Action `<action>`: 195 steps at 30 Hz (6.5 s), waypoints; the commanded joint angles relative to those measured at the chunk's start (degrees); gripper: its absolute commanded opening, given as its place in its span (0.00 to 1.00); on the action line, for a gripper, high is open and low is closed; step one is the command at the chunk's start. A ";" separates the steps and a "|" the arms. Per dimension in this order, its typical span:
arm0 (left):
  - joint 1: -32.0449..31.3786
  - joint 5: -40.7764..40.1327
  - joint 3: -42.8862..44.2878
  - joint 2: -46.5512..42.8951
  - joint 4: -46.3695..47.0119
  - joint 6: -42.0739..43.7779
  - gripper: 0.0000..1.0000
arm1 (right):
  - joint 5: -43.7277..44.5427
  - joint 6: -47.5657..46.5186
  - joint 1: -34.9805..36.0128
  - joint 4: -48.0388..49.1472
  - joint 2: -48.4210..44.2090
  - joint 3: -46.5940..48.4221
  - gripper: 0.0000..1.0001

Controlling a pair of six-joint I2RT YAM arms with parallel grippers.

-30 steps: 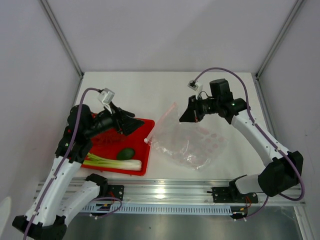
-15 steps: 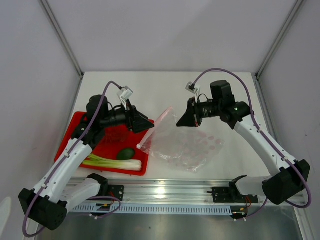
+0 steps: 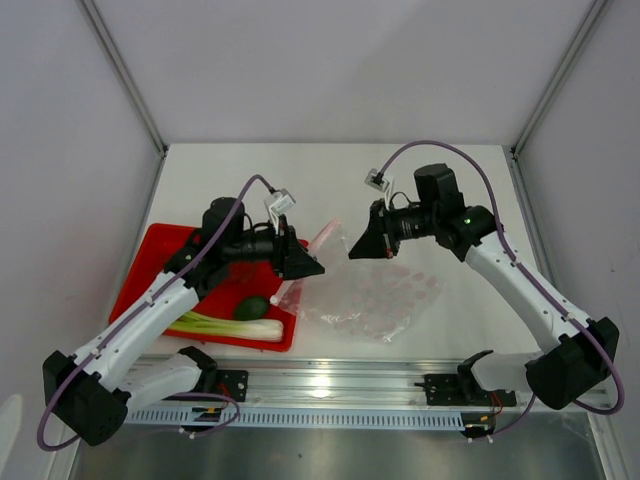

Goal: Place the food in the zip-top bag and seal the zipper
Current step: Open the zipper of the food storage bag.

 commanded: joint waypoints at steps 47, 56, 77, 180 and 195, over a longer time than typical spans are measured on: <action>-29.70 -75.31 16.79 6.63 -25.26 -57.75 0.01 | 101.14 33.10 55.97 12.51 -11.05 -10.00 0.66; -31.81 -76.72 17.05 6.63 -24.03 -55.91 0.00 | 104.05 34.94 58.17 11.91 -6.92 -7.10 0.63; -32.52 -75.76 15.91 7.51 -22.63 -51.51 0.01 | 111.61 43.38 57.65 5.84 0.21 -5.87 0.22; -23.03 -36.03 5.00 13.74 4.10 -11.70 0.30 | 97.46 27.30 31.98 -17.81 -8.94 -0.33 0.00; -23.03 -58.38 -3.25 -6.97 1.03 -11.42 0.99 | 87.10 23.53 24.69 -10.60 -12.01 -6.75 0.00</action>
